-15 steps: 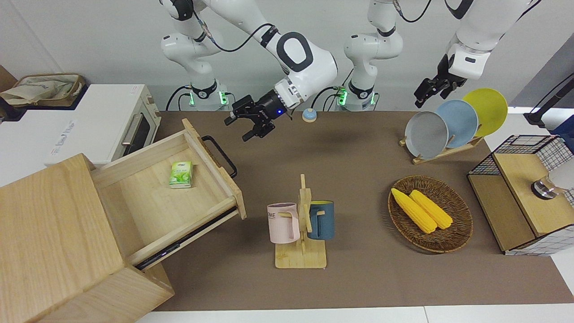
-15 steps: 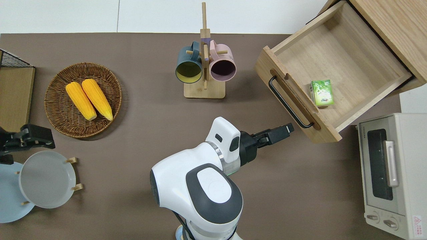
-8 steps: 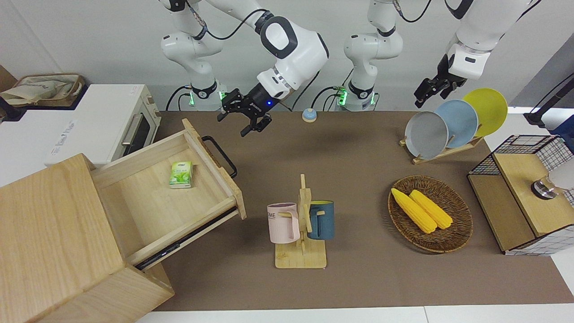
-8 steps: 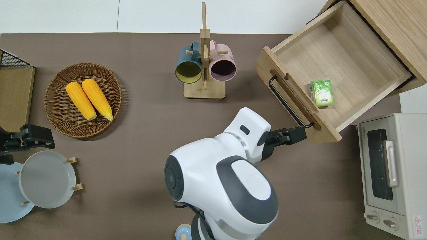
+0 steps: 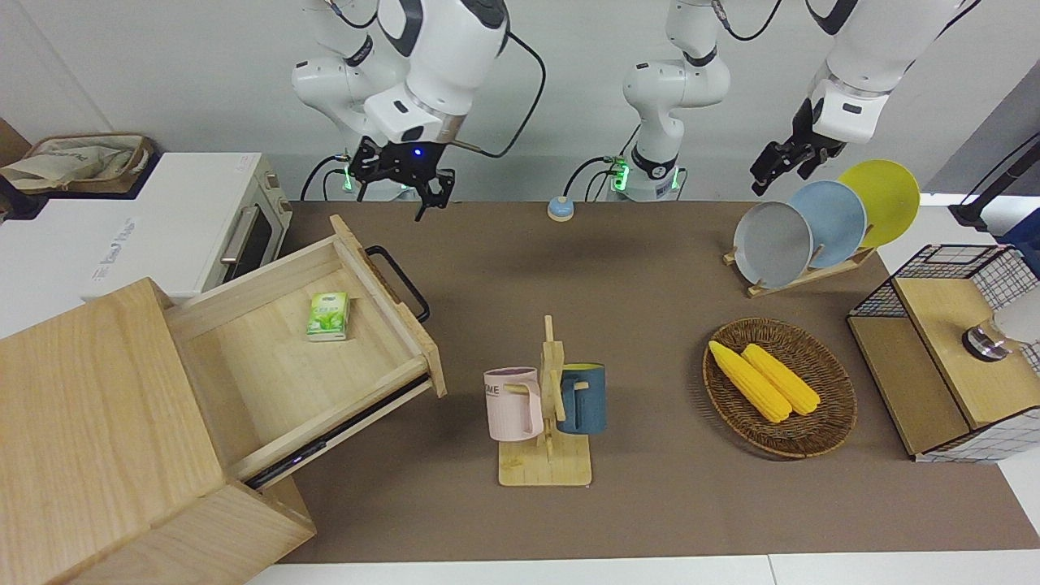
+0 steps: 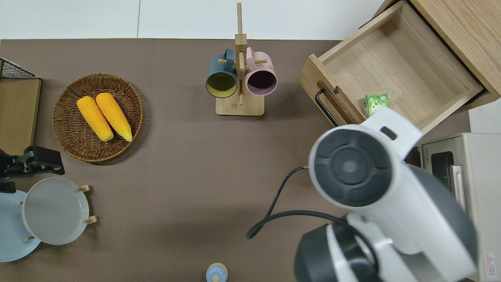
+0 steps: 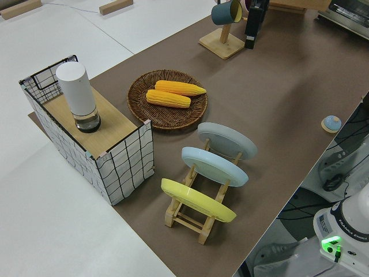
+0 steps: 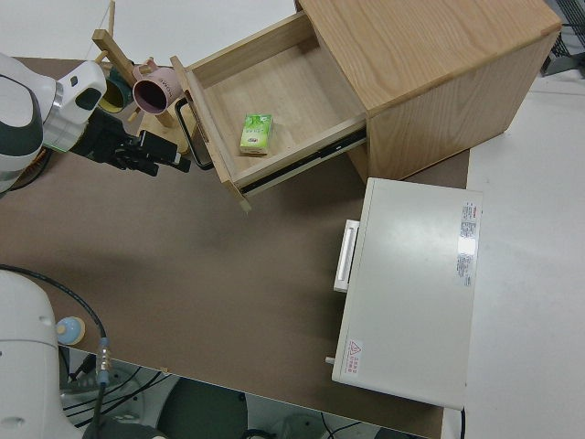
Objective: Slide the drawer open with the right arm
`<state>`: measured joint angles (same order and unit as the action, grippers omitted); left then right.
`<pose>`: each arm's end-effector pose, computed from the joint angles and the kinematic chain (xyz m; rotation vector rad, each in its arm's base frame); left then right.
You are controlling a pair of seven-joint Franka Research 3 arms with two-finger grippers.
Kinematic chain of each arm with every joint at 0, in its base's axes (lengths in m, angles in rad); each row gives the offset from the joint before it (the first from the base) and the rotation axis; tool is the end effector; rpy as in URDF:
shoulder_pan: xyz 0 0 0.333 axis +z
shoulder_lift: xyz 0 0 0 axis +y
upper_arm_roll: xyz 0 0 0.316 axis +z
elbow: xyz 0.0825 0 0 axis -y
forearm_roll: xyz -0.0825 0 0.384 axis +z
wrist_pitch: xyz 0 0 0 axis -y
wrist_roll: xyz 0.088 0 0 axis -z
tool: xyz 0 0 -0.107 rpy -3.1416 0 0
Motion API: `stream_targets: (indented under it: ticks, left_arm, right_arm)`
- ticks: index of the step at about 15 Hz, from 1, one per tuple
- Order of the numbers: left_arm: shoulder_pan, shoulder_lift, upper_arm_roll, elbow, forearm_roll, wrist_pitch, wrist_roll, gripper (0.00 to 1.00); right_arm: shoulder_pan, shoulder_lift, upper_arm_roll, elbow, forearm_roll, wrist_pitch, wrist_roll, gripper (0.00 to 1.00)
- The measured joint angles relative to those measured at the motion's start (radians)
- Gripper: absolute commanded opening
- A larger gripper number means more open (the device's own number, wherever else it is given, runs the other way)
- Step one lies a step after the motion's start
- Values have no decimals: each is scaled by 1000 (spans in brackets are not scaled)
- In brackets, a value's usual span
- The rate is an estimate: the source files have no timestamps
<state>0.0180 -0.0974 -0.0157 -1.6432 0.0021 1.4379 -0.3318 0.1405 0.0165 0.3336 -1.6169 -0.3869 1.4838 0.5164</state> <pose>0.5092 0.0010 0.6317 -3.0725 -0.5186 0.1651 0.5074 0.2103 0.5957 2.7342 -0.0641 0.0725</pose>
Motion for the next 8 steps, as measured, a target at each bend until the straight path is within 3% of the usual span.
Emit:
stream_targets:
  ticks: [3,8]
  left_arm:
    - [0,0,0,0,0,0,0,993]
    - [0,0,0,0,0,0,0,993]
  right_arm:
    - [-49,-84,-104,0,159,0,-130,985]
    - [-99,-120,-189,-12,315,0,-180,985]
